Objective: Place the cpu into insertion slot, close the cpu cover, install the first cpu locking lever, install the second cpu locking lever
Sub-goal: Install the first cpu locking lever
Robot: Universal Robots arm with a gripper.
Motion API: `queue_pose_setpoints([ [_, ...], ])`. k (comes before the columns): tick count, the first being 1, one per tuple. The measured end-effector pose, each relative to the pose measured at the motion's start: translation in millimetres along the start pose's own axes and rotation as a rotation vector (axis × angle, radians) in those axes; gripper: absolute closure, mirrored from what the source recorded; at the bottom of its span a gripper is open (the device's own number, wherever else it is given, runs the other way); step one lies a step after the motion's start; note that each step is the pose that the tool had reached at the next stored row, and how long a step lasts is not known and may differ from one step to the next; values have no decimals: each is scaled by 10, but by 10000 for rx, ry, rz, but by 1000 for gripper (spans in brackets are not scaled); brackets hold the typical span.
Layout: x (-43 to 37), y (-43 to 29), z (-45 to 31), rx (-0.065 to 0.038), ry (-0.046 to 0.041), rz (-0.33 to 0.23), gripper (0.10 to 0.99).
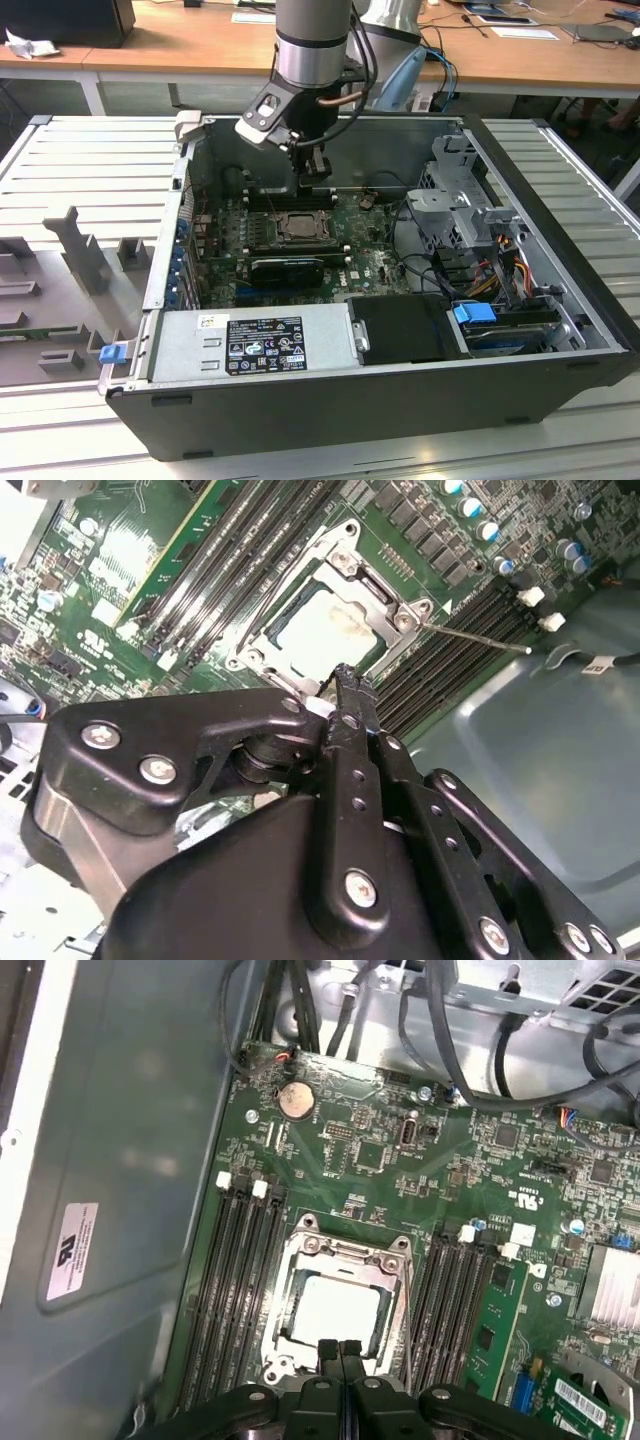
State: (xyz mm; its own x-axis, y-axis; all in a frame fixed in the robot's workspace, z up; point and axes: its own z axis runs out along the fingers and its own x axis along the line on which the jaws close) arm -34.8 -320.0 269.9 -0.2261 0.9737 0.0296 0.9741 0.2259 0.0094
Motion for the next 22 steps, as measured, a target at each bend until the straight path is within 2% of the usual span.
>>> queue_pose_setpoints([
  [5, 1, -1, 0, 16, 5, -544, 980],
  [7, 0, -1, 1, 24, 8, -849, 980],
  [9, 0, -1, 1, 40, 13, -1379, 980],
  [16, 0, -1, 1, 70, 23, -2423, 980],
  [19, 0, -1, 1, 98, 32, -3334, 980],
  [22, 0, -1, 1, 114, 37, -3908, 980],
])
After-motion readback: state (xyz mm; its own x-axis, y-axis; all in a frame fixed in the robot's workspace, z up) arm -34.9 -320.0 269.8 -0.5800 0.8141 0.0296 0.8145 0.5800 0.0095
